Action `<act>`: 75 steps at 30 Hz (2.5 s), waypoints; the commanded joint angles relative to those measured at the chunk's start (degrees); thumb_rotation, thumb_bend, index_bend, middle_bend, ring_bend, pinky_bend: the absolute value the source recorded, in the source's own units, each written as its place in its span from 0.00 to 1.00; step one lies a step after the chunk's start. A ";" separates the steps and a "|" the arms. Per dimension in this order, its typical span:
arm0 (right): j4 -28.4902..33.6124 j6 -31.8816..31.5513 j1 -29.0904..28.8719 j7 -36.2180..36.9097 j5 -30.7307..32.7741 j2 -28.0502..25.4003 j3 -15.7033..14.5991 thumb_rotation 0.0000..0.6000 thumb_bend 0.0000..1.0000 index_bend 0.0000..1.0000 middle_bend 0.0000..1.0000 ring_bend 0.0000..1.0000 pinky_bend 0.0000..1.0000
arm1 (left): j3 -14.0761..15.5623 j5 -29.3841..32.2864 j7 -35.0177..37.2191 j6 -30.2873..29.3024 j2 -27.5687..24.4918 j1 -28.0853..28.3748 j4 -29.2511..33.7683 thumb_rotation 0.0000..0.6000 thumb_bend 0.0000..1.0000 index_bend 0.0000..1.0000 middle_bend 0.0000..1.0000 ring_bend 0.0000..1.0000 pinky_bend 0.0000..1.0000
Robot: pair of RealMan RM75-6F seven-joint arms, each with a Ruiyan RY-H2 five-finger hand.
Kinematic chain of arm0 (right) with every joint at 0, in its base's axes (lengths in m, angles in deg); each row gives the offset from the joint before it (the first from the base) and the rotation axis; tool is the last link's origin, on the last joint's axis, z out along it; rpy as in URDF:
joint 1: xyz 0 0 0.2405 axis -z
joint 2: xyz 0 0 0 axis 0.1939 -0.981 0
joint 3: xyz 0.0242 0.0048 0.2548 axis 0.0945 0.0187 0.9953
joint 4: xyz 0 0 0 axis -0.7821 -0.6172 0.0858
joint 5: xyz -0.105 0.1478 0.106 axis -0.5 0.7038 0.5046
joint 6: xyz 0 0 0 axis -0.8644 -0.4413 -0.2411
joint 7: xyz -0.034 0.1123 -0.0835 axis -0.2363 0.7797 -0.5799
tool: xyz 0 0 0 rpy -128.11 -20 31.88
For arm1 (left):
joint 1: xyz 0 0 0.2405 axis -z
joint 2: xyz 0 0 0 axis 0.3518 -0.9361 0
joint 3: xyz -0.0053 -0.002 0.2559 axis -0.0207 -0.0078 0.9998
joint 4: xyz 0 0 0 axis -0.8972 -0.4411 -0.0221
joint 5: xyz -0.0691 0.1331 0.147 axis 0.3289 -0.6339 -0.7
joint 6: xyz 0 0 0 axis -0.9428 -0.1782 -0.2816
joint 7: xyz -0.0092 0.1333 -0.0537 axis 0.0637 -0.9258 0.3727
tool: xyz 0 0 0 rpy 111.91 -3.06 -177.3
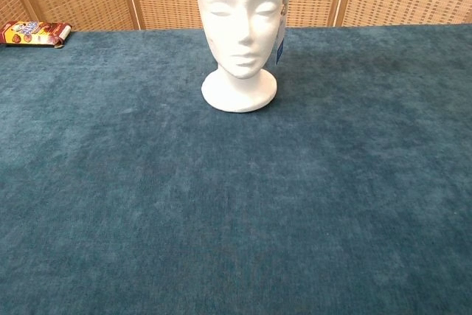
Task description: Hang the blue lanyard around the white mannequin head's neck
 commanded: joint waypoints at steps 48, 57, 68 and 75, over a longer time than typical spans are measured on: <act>1.51 -2.57 0.65 -9.10 0.89 0.53 -3.62 1.00 0.45 0.77 1.00 1.00 1.00 | 0.92 -1.62 -5.68 3.03 -1.37 -2.05 3.56 1.00 0.45 0.65 0.96 0.91 0.71; 1.39 -1.66 0.49 -10.59 2.25 0.78 -4.08 1.00 0.45 0.77 1.00 1.00 1.00 | 1.61 -2.11 -7.32 3.82 -1.30 -2.06 3.52 1.00 0.45 0.65 0.96 0.91 0.71; 1.12 -0.98 0.21 -11.21 2.84 0.86 -4.08 1.00 0.45 0.77 1.00 1.00 1.00 | 1.64 -1.95 -7.86 4.40 -1.84 -2.28 4.45 1.00 0.44 0.66 0.96 0.90 0.71; 1.32 -0.44 0.35 -11.16 3.13 0.62 -4.19 1.00 0.45 0.77 1.00 1.00 1.00 | 1.47 -1.78 -7.82 4.59 -2.15 -2.44 4.85 1.00 0.44 0.66 0.96 0.90 0.71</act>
